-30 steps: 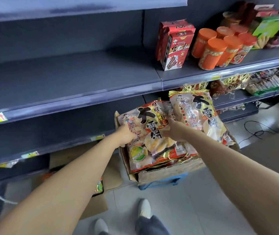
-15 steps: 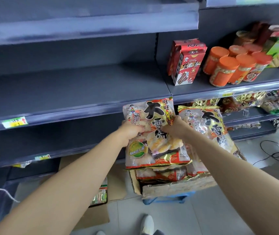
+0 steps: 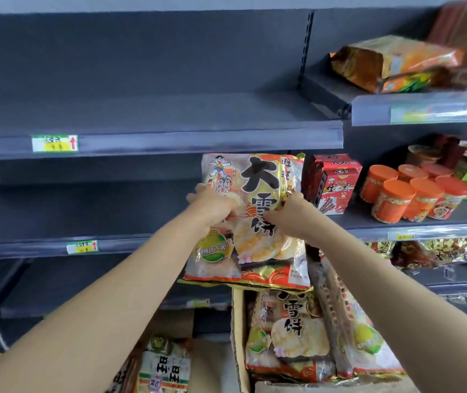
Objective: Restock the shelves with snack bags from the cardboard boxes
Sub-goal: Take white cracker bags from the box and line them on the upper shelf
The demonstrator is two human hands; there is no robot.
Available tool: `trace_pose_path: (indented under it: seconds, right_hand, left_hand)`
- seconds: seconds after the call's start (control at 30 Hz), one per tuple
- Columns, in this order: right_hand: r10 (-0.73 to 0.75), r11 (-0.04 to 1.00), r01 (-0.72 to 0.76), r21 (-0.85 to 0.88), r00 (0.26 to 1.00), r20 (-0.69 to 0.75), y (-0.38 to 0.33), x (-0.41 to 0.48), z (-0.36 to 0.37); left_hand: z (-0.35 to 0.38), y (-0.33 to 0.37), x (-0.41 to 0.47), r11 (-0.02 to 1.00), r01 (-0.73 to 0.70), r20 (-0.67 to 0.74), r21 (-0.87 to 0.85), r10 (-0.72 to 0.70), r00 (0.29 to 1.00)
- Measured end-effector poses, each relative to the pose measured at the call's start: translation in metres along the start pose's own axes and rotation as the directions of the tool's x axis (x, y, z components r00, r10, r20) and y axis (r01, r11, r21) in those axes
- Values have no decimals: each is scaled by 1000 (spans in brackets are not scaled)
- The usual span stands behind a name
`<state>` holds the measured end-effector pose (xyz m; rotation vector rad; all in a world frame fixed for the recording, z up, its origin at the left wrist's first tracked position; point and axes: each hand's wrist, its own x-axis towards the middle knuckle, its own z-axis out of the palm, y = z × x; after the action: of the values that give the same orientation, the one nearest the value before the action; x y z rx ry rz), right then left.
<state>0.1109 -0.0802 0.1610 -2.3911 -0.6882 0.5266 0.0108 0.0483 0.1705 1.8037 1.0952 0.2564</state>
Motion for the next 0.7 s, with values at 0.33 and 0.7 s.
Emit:
trace_pose_path:
  seconds: [0.33,0.7]
  right_hand:
    - [-233,970,241,32,958,-166,-121,-6,-47]
    - [-351,907,408,106,870,-347,-240,40,-47]
  left_hand:
    - [-98,61,-11,966,-232,-300,-109,191,935]
    - [-209,96,70,849,-486,-324,-208,410,853]
